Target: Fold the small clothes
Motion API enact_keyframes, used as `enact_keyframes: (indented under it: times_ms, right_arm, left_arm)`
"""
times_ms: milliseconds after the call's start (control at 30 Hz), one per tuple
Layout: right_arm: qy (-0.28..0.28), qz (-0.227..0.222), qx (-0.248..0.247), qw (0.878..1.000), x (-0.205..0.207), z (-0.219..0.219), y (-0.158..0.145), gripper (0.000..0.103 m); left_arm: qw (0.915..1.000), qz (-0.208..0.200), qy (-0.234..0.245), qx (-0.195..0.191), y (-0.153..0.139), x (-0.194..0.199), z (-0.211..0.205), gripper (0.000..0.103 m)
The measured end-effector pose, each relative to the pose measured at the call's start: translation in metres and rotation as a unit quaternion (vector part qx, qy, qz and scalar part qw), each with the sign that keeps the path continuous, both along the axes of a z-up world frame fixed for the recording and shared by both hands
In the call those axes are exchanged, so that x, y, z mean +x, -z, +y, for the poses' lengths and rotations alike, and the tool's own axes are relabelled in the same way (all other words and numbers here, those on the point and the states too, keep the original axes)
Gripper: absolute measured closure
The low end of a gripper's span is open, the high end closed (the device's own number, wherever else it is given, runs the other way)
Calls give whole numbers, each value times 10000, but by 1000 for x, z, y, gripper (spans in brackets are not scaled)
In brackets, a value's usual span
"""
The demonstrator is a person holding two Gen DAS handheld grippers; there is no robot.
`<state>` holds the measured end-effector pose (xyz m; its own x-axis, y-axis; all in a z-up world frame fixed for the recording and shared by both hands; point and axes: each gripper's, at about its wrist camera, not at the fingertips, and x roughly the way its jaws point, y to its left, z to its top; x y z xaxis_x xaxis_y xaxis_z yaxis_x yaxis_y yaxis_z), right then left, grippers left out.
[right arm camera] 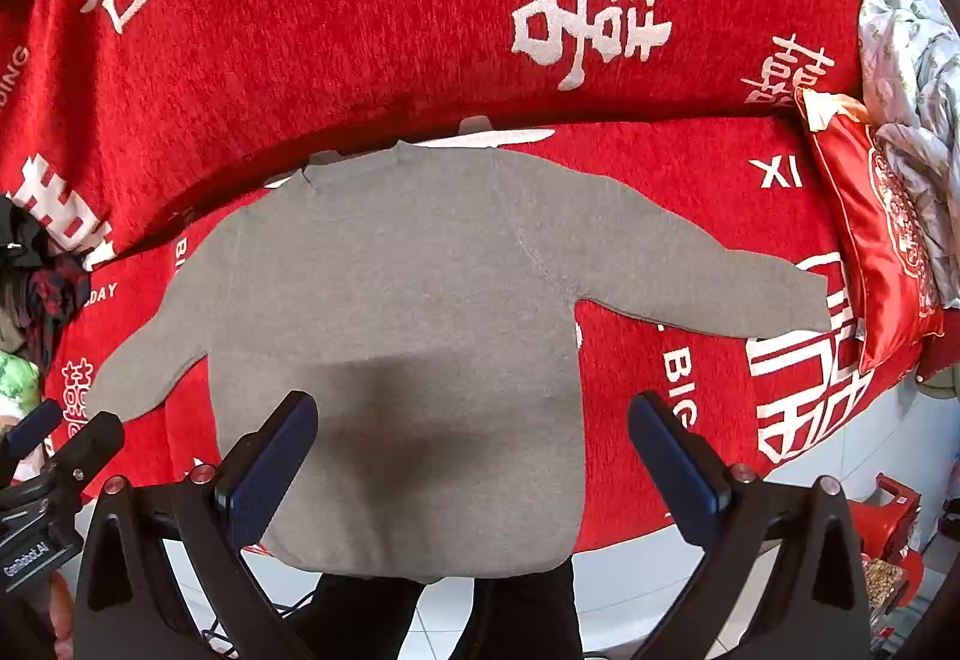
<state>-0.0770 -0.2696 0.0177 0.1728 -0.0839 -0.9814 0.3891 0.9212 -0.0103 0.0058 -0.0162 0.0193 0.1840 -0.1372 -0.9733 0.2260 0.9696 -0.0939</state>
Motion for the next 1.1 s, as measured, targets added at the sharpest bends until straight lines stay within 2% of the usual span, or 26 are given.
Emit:
enact_keyframes:
  times_ms: [167,300,533,667,1100]
  right_arm:
    - [-8,6,-6,10000,0,0,0,0]
    - [2,4,4,10000,0,0,0,0]
    - [5,19,-4,10000,0,0,0,0]
    - [18,39,22,10000,0,-1,2,0]
    - [8,126,25,9999,1,-1,8,0]
  left_arm:
    - [9998,-21,43,175,1,2,-4,0]
    - [10000,51,23,38,1,3,-3,0]
    - [9997,50,179,154,2,3,-9,0]
    - [9998,122,74,107,4,5,-7,0]
    - [9994,159,37,300,11,4,-1,0]
